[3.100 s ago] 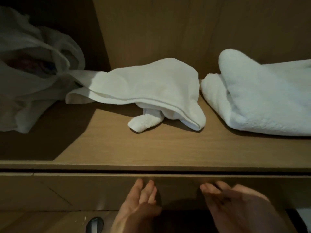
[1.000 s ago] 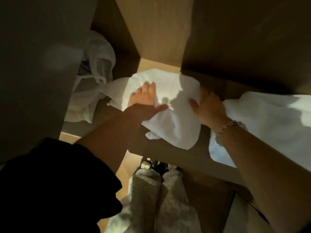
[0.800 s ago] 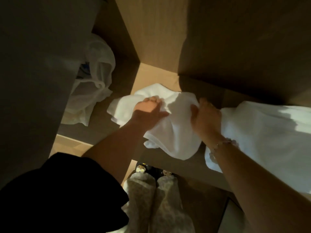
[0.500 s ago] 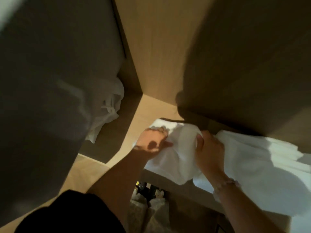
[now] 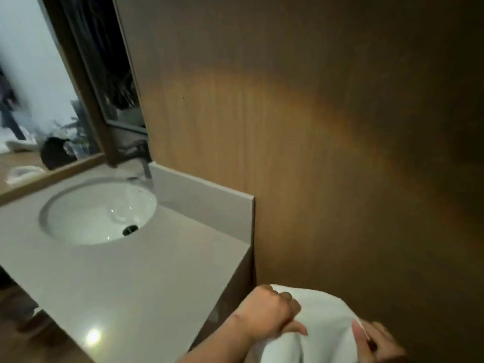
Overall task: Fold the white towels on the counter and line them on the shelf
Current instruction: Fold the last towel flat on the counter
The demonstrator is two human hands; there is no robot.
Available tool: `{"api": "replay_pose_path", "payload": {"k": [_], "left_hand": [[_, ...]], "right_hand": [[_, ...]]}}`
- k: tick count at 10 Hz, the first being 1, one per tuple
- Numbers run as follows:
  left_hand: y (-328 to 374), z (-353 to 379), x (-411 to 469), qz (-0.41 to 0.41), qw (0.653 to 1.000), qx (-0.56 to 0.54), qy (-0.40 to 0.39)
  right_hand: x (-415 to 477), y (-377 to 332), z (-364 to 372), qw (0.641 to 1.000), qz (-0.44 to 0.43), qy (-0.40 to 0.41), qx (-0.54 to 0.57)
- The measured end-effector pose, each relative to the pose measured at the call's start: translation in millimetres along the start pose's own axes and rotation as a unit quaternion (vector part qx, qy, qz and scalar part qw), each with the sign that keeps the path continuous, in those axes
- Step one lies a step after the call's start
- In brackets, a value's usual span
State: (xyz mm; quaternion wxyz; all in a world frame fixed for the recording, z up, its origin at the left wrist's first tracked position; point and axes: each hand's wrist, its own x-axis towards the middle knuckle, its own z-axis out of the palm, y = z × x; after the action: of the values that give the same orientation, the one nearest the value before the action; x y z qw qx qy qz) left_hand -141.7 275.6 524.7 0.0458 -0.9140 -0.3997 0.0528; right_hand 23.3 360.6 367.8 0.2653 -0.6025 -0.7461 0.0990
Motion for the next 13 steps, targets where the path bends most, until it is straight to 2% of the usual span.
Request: {"api": "replay_pose_path", "payload": {"k": [1,2,3,4,5,6,7,8,9,10,11,12,13], "left_hand": [[-25.9,-46.4,-16.6,-0.028,0.996,0.021,0.088],[-47.9,-86.6,-34.7,-0.028,0.986,0.009,0.163],[-66.4,-106.6,-56.4,-0.054,0.984,0.041,0.166],[-93.3,-109.6,-79.5,-0.068,0.980,0.056,0.178],[-128.6,-105.6,-96.8,-0.062,0.974,0.112,0.188],[-158.1,-106.2,-115.2,-0.052,0.969,0.130,0.204],[-203.7,-92.3,-129.7,-0.080,0.983,0.036,0.158],[-248.9,-78.1,-145.5,-0.095,0.983,-0.026,0.157],[-285.6,-56.7,-156.1,-0.108,0.977,-0.105,0.149],[-312.8,-37.7,-159.8,-0.115,0.972,-0.156,0.131],[-332.2,-22.2,-158.5,-0.107,0.956,-0.246,0.119],[-342.9,-11.1,-154.3,-0.102,0.939,-0.312,0.104],[-349.0,-5.6,-144.1,-0.108,0.921,-0.367,0.077]], "right_hand": [[-79.7,-83.9,-136.0,0.959,0.107,0.193,0.175],[-55.3,-99.5,-160.3,0.956,0.160,0.136,0.202],[-38.4,-123.4,-176.6,0.955,0.082,0.203,0.197],[-26.1,-165.5,-174.2,0.961,0.045,0.206,0.179],[-6.5,-191.3,-154.0,0.963,0.040,0.207,0.166],[12.3,-221.7,-126.1,0.962,0.072,0.208,0.160],[25.8,-257.7,-91.0,0.959,0.102,0.208,0.167],[39.1,-297.0,-61.4,0.971,0.109,0.162,0.136],[41.7,-338.0,-45.2,0.973,0.105,0.176,0.105],[32.3,-385.3,-34.0,0.977,0.044,0.170,0.122],[25.1,-422.0,-19.5,0.993,-0.046,0.016,0.105],[27.0,-431.7,2.1,0.992,-0.088,-0.068,0.055],[30.2,-427.9,21.6,0.993,-0.108,-0.036,-0.044]]}}
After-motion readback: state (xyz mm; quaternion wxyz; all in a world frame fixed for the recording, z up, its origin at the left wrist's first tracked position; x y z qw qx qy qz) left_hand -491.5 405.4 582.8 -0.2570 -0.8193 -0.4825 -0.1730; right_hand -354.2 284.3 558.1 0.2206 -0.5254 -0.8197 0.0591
